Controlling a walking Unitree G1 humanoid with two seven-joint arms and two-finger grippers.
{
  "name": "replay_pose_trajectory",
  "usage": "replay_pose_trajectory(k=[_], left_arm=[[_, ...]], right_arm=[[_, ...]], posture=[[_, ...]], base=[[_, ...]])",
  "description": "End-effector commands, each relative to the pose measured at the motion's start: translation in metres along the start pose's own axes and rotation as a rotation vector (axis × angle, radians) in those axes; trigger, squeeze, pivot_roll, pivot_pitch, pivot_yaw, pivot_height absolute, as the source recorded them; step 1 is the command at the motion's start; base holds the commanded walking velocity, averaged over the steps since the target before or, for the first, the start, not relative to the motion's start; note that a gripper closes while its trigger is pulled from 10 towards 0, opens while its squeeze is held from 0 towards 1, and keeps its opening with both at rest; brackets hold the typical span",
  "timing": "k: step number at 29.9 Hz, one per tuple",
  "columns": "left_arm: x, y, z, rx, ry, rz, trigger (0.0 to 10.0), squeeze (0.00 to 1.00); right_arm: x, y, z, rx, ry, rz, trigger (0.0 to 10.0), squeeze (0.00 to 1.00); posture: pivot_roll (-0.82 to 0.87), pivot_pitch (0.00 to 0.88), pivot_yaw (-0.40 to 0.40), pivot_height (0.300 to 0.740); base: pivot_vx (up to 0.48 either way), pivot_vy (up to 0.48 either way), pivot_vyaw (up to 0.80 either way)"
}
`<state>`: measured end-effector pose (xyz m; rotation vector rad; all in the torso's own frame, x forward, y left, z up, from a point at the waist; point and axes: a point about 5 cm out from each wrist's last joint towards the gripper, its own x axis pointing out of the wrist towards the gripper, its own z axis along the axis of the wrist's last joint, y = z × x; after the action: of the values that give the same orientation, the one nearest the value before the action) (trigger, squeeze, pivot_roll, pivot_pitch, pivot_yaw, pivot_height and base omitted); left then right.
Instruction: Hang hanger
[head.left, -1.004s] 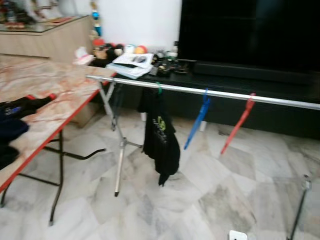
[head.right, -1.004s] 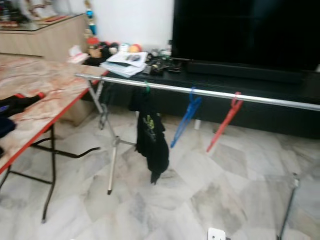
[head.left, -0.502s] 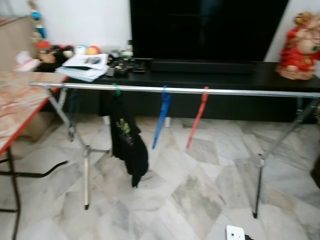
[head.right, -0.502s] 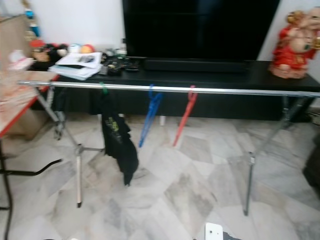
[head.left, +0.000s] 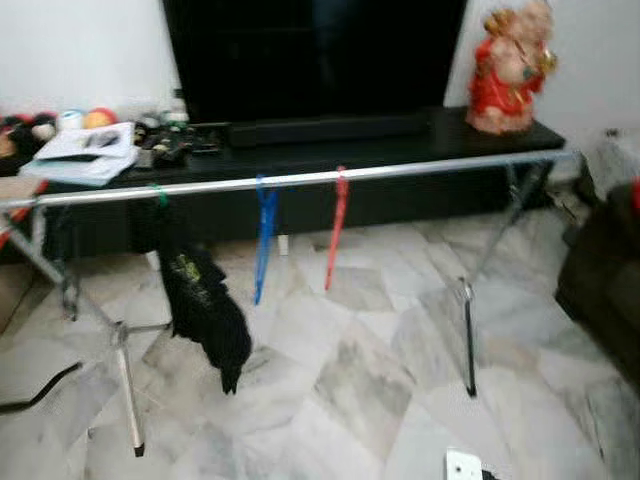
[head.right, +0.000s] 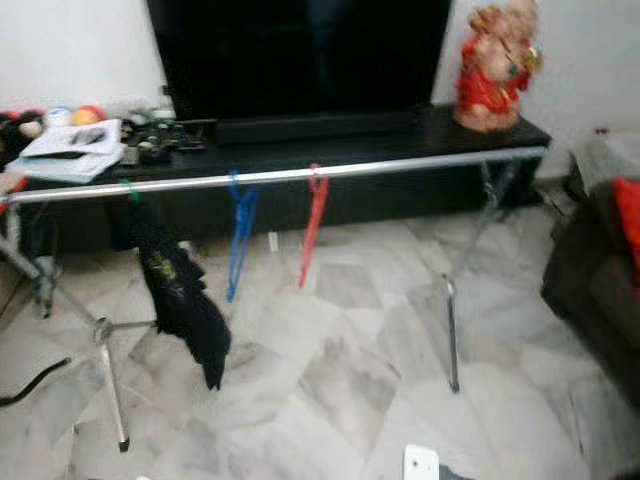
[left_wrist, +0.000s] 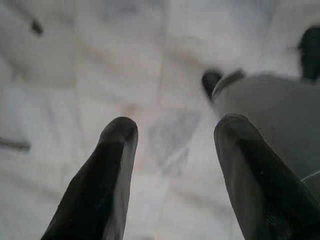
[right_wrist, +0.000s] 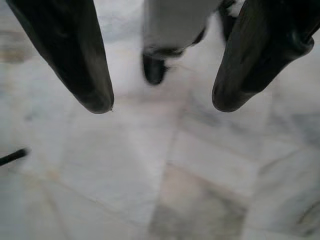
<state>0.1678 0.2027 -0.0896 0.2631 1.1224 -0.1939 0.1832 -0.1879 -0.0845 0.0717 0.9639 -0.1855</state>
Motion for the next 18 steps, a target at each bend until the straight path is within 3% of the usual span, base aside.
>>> replay_pose_trajectory(k=[1,18], left_arm=[[-0.0017,0.0061,-0.0086,-0.002,0.029,0.012,10.0,0.0],[-0.0017,0.0063,-0.0088,0.003,0.033,0.008,10.0,0.0]], right_arm=[[0.0004,0.0075,0.0031,-0.002,-0.009,0.018,10.0,0.0],[0.0002,0.008,0.0016,-0.012,-0.005,0.016,10.0,0.0]], posture=[[0.01,0.01,0.055,0.74],[0.01,0.007,0.059,0.74]], base=[[0.0,0.0,-0.75],[0.0,0.0,-0.75]])
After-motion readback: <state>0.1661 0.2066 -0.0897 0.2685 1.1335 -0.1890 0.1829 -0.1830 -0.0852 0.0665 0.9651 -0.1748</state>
